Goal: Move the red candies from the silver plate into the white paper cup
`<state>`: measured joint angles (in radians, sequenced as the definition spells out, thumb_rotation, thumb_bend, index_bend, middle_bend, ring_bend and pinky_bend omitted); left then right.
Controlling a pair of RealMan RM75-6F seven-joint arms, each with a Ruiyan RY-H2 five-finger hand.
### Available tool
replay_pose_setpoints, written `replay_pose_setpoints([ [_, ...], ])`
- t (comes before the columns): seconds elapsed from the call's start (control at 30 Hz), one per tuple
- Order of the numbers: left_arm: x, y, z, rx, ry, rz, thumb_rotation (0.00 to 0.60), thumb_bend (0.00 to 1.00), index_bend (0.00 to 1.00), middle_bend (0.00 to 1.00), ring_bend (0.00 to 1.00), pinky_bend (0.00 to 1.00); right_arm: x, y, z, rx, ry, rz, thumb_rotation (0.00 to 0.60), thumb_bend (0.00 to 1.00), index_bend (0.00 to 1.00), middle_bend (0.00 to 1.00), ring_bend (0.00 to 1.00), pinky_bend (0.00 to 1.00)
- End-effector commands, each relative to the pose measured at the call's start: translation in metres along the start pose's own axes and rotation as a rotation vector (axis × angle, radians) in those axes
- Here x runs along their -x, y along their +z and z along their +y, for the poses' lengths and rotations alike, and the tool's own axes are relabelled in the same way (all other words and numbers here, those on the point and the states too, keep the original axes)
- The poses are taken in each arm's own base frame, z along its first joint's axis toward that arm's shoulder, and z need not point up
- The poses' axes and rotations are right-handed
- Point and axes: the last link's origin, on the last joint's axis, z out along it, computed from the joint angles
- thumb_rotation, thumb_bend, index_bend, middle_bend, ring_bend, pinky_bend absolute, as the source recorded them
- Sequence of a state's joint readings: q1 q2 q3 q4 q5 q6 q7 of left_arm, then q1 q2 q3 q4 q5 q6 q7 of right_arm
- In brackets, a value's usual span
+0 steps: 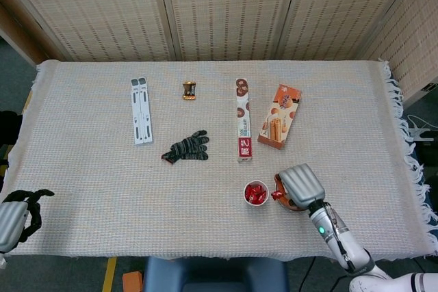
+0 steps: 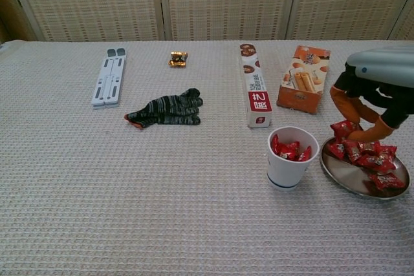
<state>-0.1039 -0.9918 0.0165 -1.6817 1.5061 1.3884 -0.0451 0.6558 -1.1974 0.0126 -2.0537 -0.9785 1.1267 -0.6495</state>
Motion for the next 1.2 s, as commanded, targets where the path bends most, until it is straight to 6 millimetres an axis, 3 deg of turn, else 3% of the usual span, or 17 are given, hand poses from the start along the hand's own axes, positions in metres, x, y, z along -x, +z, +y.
replay_pose_setpoints([
  [0.03,0.0,0.0,0.0,0.0,0.0,0.0,0.6,0.64,0.31,0.4,0.31,0.24,-0.004,0.003,-0.006,-0.016,0.0,0.011,0.6,0.21,0.7,0.77,0.82,1.0],
  [0.37,-0.001,0.0,-0.001,-0.002,-0.004,0.004,0.6,0.64,0.31,0.4,0.31,0.24,0.005,0.018,-0.021,-0.036,0.01,-0.006,0.6,0.2,0.68,0.77,0.82,1.0],
  [0.83,-0.001,0.0,-0.001,0.0,-0.005,0.004,0.6,0.64,0.31,0.4,0.31,0.24,0.007,0.019,-0.017,-0.022,0.018,-0.01,0.6,0.18,0.47,0.77,0.82,1.0],
  [1.03,-0.001,0.0,-0.001,-0.002,-0.007,0.005,0.6,0.64,0.31,0.4,0.31,0.24,0.006,0.014,0.004,0.035,-0.002,-0.008,0.6,0.14,0.44,0.77,0.82,1.0],
  [1.2,-0.002,0.0,-0.001,-0.003,-0.009,0.005,0.6,0.64,0.31,0.4,0.31,0.24,0.02,0.012,0.029,0.128,-0.079,-0.046,0.6,0.15,0.44,0.77,0.82,1.0],
])
